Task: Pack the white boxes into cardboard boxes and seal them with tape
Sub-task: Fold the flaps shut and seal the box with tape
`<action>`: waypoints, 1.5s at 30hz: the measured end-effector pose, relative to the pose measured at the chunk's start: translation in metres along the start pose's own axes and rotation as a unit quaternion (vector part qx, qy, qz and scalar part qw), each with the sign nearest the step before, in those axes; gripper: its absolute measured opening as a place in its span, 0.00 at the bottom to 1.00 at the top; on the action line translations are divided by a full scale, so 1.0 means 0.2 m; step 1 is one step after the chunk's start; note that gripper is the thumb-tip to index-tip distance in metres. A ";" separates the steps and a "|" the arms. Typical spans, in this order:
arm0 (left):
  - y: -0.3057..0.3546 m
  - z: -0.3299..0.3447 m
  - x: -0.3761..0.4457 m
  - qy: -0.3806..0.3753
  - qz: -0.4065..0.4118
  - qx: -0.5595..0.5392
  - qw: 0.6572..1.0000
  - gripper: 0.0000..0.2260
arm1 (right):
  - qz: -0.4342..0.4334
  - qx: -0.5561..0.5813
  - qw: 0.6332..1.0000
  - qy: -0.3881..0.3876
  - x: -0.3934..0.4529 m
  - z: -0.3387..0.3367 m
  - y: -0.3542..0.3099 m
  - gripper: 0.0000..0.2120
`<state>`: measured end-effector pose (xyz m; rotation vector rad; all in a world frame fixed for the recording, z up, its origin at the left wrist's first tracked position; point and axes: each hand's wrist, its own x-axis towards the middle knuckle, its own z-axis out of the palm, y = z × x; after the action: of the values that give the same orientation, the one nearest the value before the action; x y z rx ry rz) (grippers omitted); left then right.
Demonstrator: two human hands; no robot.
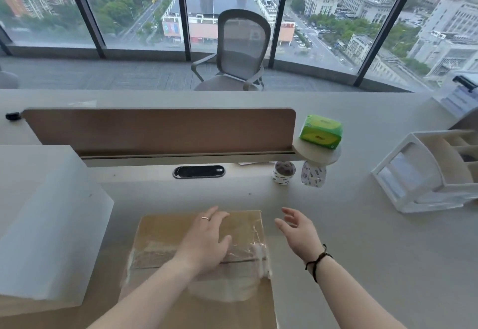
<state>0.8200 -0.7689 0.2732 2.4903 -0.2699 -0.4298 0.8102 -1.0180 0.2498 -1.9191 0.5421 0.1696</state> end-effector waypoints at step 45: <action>1.04 0.38 1.20 -0.012 -0.172 -0.299 0.939 0.02 | 0.247 0.290 0.920 -0.090 1.20 -0.85 -0.16 0.11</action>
<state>0.9953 -1.0439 0.2786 1.9241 0.2632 -0.5824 1.0149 -1.2319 0.2602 -1.1502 0.8396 0.4512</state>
